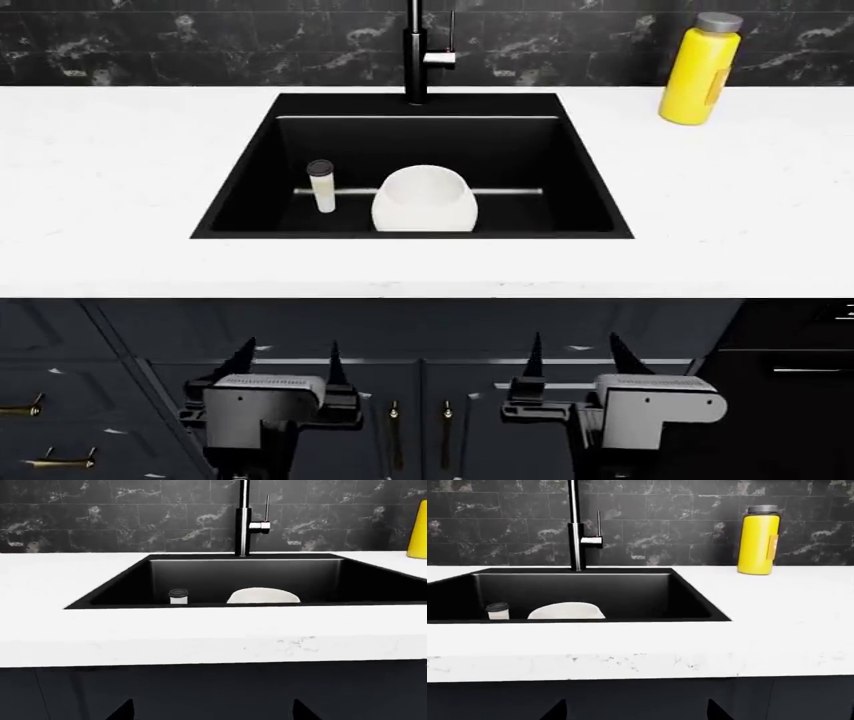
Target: Pick the cup and bowl from the sink and place them on the counter for drying.
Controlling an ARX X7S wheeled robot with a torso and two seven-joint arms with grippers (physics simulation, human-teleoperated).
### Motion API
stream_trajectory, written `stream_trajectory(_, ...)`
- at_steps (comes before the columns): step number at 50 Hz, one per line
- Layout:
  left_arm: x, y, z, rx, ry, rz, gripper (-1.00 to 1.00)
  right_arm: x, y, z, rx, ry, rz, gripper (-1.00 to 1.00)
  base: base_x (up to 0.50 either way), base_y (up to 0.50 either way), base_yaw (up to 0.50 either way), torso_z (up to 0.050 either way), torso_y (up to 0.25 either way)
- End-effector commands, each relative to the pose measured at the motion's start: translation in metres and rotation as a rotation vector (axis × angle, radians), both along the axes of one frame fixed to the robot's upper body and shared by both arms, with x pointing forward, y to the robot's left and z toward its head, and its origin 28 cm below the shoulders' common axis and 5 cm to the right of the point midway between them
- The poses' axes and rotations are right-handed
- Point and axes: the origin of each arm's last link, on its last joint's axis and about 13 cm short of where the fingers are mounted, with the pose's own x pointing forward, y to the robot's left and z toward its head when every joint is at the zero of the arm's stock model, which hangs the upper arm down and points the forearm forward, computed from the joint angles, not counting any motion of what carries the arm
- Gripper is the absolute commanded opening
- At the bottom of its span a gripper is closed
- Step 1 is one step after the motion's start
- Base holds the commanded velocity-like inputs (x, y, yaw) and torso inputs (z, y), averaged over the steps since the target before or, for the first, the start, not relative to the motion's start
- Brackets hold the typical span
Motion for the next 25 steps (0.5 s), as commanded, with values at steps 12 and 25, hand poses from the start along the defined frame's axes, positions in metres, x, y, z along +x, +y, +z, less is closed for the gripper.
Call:
stream_trajectory(12, 0.005, 0.015, 0.120, -0.102, -0.058, -0.071, 1.00, 0.027, -0.027, 0.122, -0.053, -0.113, 0.055, 1.00, 0.00, 0.00, 0.00, 0.000, 0.000)
stream_trajectory(25, 0.039, 0.024, 0.184, -0.072, -0.079, -0.111, 1.00, 0.055, -0.046, 0.205, -0.083, -0.101, 0.122, 1.00, 0.00, 0.00, 0.00, 0.000, 0.000)
